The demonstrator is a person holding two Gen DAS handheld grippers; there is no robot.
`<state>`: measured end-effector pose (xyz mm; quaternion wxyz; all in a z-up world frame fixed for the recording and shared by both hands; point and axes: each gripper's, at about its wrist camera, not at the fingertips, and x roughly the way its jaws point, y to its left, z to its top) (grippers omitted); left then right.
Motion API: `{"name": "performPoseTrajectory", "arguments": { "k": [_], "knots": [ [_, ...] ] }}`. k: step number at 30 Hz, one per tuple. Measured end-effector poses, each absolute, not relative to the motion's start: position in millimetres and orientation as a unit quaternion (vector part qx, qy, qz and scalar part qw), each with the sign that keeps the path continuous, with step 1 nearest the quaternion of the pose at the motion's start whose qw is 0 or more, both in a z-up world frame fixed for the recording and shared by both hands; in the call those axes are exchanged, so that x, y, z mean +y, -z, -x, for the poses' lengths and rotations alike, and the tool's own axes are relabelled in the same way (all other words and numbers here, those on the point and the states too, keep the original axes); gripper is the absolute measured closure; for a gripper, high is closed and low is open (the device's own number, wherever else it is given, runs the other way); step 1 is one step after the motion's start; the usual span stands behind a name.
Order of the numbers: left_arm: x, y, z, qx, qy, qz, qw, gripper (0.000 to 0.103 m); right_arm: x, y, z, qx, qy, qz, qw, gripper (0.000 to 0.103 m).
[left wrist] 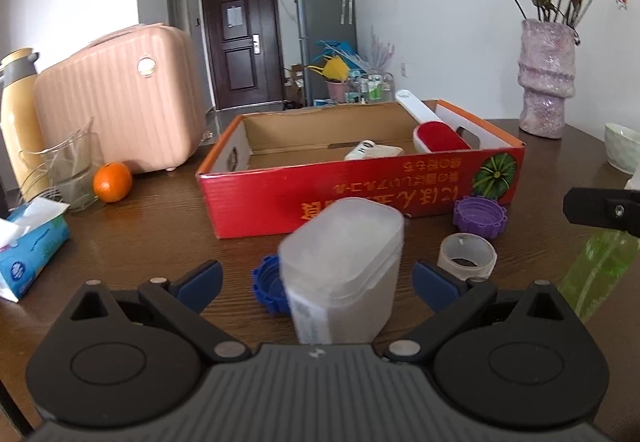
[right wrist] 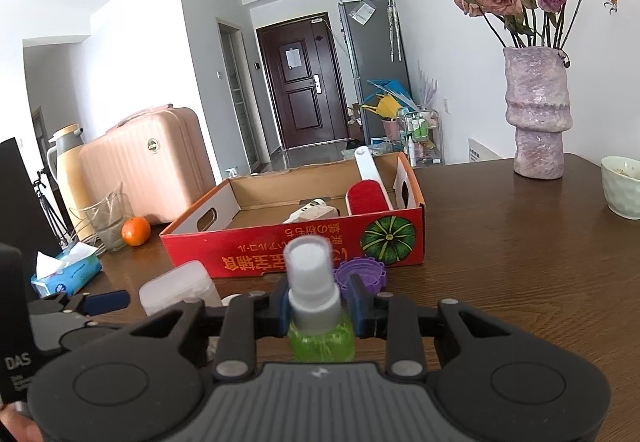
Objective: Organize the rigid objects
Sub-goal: 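Close the left tool on the clear plastic container, then carry the container in the left tool while the right tool carries the green bottle to the box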
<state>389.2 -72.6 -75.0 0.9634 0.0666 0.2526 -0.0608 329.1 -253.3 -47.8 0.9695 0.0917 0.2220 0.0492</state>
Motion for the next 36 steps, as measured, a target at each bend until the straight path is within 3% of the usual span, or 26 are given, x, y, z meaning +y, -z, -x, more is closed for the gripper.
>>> {"name": "performPoseTrajectory", "arguments": {
  "k": [1,3,4,7,36],
  "knots": [
    [-75,76,-390,0.253,0.064,-0.071,0.963,0.002,-254,49,-330,0.226,-0.054,-0.097,0.968,0.082],
    [-77,78,-391,0.257,0.073,-0.078,0.960,0.020,-253,50,-331,0.227,-0.051,-0.092,0.968,0.082],
    [-77,79,-392,0.262,0.083,-0.079,0.958,0.043,-252,50,-331,0.228,-0.051,-0.091,0.968,0.082],
    [-76,79,-389,0.264,0.099,-0.080,0.956,0.058,-251,50,-330,0.226,-0.051,-0.089,0.969,0.082],
    [-65,39,-329,0.182,0.079,-0.061,0.978,0.061,-244,46,-322,0.209,-0.062,-0.076,0.973,0.082]
  ]
}}
